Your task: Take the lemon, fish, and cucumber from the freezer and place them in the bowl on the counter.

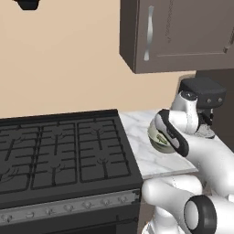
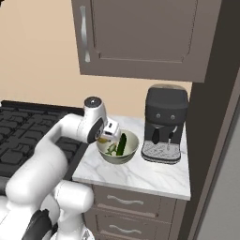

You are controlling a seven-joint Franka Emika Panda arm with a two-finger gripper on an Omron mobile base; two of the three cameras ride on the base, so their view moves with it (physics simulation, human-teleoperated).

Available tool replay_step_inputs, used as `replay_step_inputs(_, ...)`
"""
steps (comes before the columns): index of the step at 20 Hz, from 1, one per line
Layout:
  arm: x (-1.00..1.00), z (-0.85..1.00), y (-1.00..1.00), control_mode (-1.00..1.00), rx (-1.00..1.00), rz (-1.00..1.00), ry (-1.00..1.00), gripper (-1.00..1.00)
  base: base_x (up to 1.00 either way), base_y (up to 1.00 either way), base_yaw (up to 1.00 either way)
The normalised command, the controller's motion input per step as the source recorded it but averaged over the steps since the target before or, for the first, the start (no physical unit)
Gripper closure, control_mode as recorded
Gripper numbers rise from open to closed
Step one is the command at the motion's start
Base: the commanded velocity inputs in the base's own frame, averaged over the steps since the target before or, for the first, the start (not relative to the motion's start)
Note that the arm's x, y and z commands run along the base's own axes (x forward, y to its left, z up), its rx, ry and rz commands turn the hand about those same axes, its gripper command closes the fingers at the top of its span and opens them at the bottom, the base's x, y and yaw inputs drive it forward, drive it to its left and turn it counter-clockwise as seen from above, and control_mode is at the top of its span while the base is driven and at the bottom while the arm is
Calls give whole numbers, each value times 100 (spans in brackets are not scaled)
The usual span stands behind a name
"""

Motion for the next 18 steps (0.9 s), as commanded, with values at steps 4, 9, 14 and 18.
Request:
replay_step_inputs(4, 14, -38, 0, -100, 0, 0, 3, 100, 0, 0, 0)
replay_step_inputs(9, 12, -33, 0, -100, 0, 0, 2, 100, 0, 0, 0)
replay_step_inputs(14, 38, 0, -3, -100, 1, 0, 0, 100, 0, 0, 0)
replay_step_inputs(18, 29, -17, -1, -100, 0, 0, 0, 100, 0, 0, 0)
